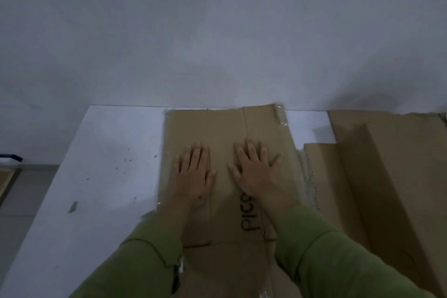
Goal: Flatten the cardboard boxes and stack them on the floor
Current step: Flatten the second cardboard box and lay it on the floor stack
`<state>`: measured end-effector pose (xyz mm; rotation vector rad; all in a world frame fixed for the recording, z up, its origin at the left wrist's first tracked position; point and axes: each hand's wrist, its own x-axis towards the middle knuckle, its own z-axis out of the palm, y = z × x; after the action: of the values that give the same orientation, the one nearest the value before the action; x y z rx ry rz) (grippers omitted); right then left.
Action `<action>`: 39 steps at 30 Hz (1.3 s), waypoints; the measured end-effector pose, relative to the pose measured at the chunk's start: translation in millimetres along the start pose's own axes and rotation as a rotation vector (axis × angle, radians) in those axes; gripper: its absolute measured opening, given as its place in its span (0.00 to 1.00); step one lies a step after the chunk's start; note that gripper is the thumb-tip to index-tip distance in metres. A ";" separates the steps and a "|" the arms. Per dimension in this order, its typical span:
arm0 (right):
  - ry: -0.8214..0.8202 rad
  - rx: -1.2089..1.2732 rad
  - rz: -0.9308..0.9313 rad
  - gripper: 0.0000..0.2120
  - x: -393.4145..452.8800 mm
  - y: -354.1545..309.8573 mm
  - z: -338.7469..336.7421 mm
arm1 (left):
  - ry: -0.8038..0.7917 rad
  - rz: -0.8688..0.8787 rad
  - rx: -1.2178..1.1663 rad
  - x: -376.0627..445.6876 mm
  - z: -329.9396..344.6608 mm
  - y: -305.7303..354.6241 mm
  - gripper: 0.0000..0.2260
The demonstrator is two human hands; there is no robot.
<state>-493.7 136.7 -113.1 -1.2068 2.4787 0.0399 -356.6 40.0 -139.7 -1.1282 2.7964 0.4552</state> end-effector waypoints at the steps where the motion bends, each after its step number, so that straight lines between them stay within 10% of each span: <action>1: -0.008 0.020 0.011 0.29 11.6 -0.6 -3.8 | -0.001 -0.011 -0.005 12.5 -2.6 1.4 0.36; 39: 0.241 0.021 -0.060 0.27 -130.7 19.6 63.4 | -0.135 -0.062 0.112 -135.9 19.2 43.0 0.27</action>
<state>-415.1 259.4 -128.9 -1.3460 2.6363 -0.1558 -288.6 165.3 -121.2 -1.1134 2.6280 0.3504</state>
